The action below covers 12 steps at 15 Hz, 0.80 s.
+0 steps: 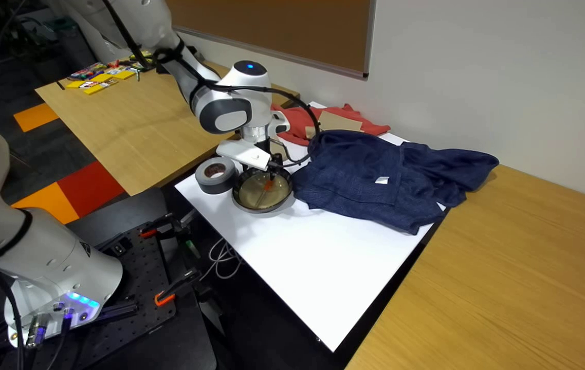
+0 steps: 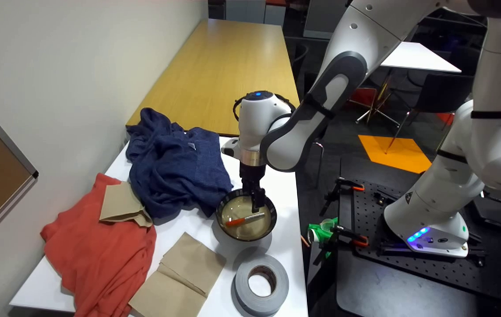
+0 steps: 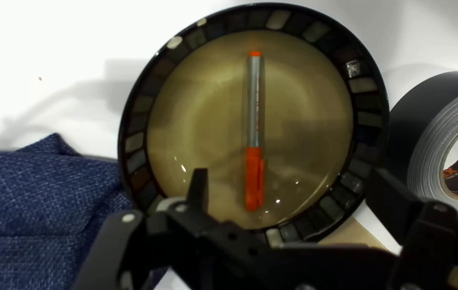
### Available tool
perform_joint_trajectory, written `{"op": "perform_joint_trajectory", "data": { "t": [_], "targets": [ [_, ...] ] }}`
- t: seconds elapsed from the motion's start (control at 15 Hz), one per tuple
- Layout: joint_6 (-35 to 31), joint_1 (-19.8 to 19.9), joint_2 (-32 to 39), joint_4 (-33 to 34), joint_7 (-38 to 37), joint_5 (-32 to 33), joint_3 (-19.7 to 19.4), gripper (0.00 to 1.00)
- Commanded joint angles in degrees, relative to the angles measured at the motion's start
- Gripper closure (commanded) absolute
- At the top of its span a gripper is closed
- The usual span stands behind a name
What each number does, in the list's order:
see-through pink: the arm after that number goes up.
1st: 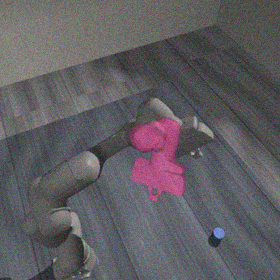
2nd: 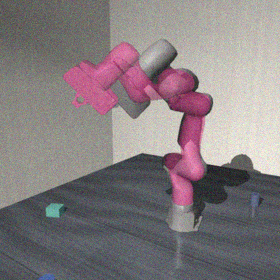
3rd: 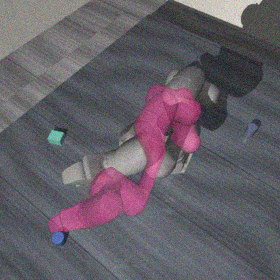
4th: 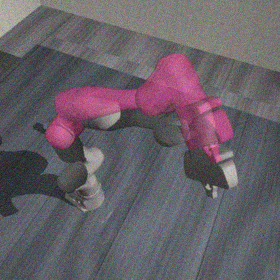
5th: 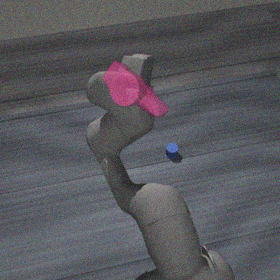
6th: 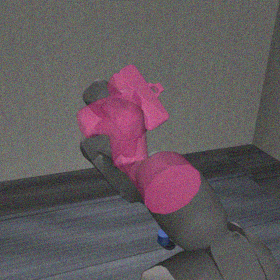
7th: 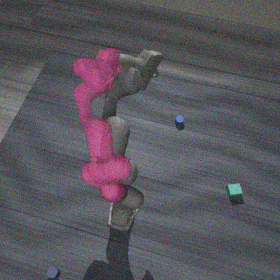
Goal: Put the marker in the bowl
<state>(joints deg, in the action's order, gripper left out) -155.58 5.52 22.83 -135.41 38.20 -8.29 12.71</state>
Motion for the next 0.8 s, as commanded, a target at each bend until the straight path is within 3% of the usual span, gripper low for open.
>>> {"op": "perform_joint_trajectory", "data": {
  "t": [0.0,0.73],
  "targets": [
    [0.7,0.8,-0.6,0.2,-0.2,0.3,0.7,0.00],
    [0.2,0.8,0.1,0.1,-0.4,0.5,0.8,0.00]
  ]
}}
